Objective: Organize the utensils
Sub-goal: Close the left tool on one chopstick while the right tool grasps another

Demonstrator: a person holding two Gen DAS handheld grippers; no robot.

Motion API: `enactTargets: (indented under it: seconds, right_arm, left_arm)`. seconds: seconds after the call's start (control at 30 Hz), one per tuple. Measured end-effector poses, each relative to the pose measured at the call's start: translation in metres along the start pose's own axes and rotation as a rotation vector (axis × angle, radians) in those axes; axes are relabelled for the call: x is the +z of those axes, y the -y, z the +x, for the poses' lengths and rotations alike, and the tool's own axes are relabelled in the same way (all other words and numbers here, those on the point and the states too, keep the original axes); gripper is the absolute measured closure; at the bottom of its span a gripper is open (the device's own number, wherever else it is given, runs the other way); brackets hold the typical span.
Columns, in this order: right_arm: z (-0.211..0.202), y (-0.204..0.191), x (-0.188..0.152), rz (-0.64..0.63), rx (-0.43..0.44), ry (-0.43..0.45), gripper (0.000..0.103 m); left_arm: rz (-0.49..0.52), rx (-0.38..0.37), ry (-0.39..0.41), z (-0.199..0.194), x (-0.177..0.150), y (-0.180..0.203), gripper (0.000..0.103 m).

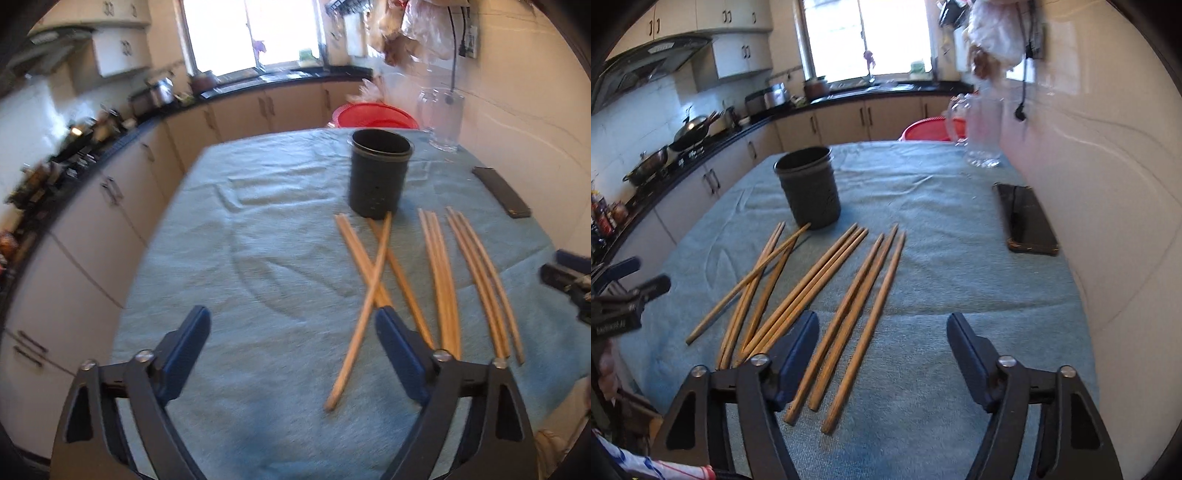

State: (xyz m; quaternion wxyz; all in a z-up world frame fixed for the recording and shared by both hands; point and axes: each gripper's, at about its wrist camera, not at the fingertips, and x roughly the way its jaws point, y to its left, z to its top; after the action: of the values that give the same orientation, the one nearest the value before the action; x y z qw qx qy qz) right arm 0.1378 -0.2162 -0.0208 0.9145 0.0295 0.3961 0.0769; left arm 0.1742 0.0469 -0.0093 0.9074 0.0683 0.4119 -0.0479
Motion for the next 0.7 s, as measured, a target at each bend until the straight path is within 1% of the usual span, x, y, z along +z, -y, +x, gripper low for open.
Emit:
enactTargets:
  seconds: [0.03,0.07,0.13,0.17,0.2,0.23,0.3,0.4,0.47,0.53,0.6,0.7]
  right_arm:
    - [0.005,0.0,0.002,0.002,0.015,-0.015,0.034]
    - [0.01,0.002,0.004,0.009,0.029,-0.028,0.034]
    - [0.02,0.004,0.005,0.025,0.05,-0.048,0.035]
    - [0.024,0.005,0.006,0.031,0.056,-0.058,0.037]
    - [0.028,0.006,0.007,0.036,0.056,-0.069,0.039]
    - [0.033,0.006,0.008,0.038,0.058,-0.084,0.042]
    - [0.042,0.006,0.011,0.038,0.059,-0.114,0.048]
    - [0.054,0.01,0.014,0.047,0.063,-0.148,0.048]
    - [0.061,0.013,0.016,0.059,0.062,-0.162,0.049]
    - [0.067,0.015,0.018,0.06,0.05,-0.172,0.05]
    - [0.072,0.014,0.019,0.054,0.039,-0.183,0.051]
    - [0.08,0.01,0.02,0.034,0.018,-0.199,0.054]
  left_arm:
    - [0.0,-0.029,-0.014,0.006,0.003,0.001,0.019]
    - [0.0,-0.074,-0.038,0.014,0.006,0.002,0.02]
    - [0.015,-0.117,-0.074,0.027,0.009,0.009,0.031]
    - [0.03,-0.136,-0.097,0.034,0.011,0.013,0.034]
    - [0.042,-0.153,-0.122,0.043,0.013,0.017,0.039]
    - [0.05,-0.158,-0.142,0.051,0.016,0.02,0.045]
    - [0.064,-0.172,-0.165,0.062,0.019,0.027,0.05]
    - [0.082,-0.2,-0.183,0.072,0.021,0.033,0.052]
    - [0.105,-0.212,-0.204,0.078,0.02,0.037,0.06]
    - [0.123,-0.221,-0.235,0.084,0.018,0.04,0.082]
    - [0.128,-0.213,-0.265,0.09,0.014,0.042,0.094]
    - [0.102,-0.227,-0.266,0.092,0.013,0.037,0.094]
